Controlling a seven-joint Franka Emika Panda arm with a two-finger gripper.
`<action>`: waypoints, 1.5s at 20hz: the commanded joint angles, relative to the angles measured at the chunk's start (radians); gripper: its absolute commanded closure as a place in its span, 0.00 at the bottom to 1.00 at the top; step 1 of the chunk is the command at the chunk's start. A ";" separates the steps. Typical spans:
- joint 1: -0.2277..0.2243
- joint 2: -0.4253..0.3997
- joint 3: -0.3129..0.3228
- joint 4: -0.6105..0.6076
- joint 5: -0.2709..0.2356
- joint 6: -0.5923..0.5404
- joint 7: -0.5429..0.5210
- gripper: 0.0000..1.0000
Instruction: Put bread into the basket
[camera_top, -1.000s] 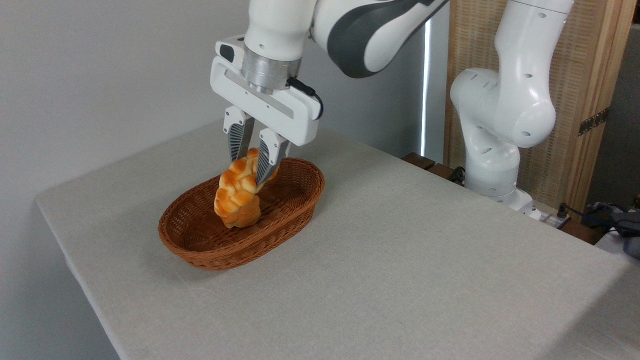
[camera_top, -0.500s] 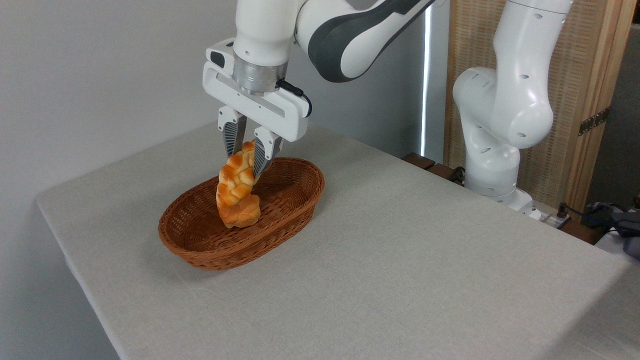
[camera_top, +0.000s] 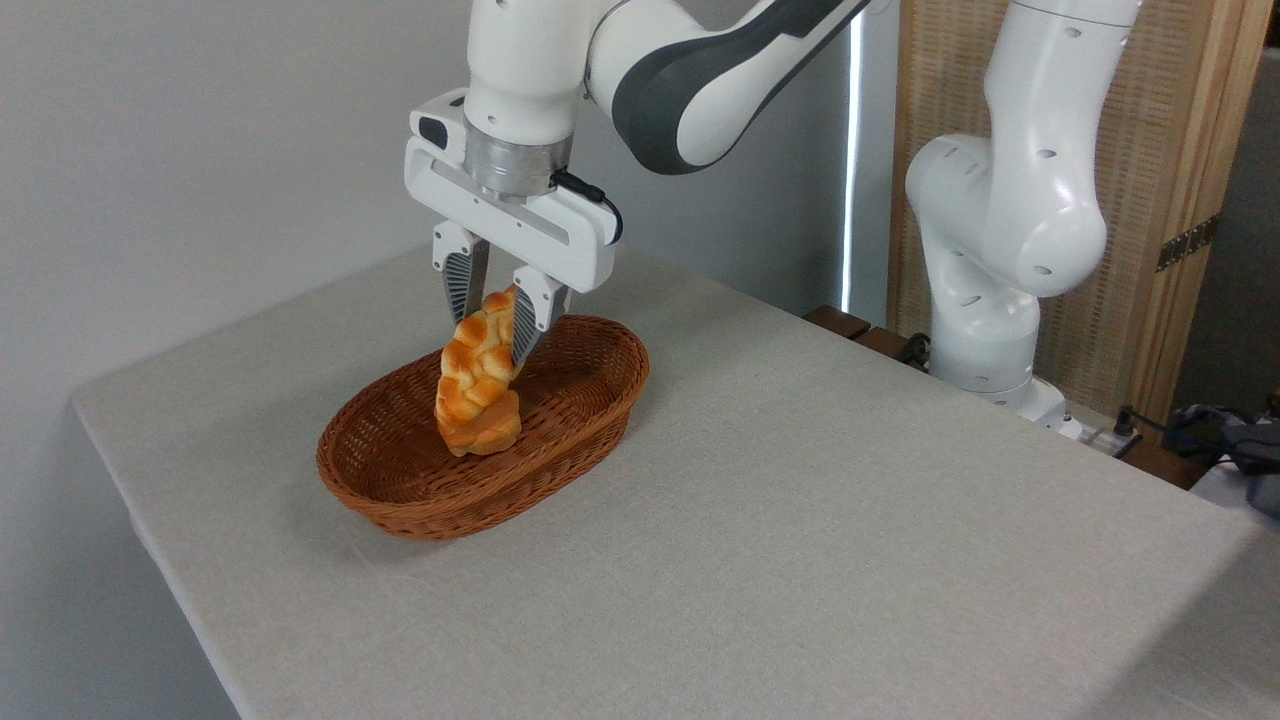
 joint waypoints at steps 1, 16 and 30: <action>0.003 0.006 0.004 0.006 -0.004 0.037 0.009 0.00; 0.009 0.033 0.024 0.152 0.223 0.053 0.003 0.00; 0.159 0.210 0.089 0.615 0.285 -0.646 0.405 0.00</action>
